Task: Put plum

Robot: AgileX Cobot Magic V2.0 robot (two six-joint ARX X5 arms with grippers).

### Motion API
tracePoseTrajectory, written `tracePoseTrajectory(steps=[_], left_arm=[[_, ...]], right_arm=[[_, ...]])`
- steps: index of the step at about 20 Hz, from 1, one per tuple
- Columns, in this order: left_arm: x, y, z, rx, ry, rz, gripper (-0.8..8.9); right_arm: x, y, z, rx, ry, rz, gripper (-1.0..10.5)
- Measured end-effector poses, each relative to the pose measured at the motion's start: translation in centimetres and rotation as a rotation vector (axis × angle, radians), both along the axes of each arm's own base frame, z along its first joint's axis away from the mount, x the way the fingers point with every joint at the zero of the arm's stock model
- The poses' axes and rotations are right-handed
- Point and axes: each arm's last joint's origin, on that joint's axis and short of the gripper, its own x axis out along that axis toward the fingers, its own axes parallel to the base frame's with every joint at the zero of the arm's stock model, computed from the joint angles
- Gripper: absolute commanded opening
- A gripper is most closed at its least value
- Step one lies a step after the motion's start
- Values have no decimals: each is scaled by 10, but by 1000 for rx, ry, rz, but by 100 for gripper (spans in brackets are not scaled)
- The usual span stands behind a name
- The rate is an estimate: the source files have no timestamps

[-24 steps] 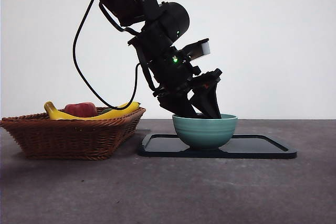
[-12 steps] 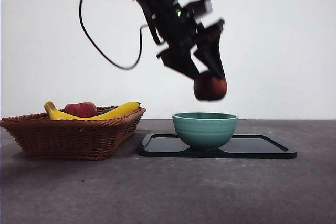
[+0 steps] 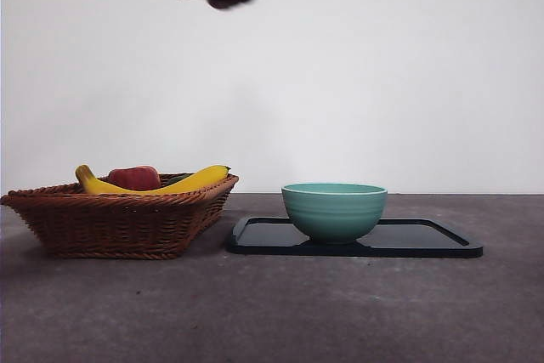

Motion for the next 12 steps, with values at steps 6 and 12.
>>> tracePoseTrajectory(steps=[6, 12], left_arm=[[-39, 51, 2, -9, -37, 91, 154], [-44, 77, -75, -6, -28, 176, 154]], right_arm=[[0, 0, 0, 0, 0, 0, 171], [0, 0, 0, 0, 0, 0, 171]])
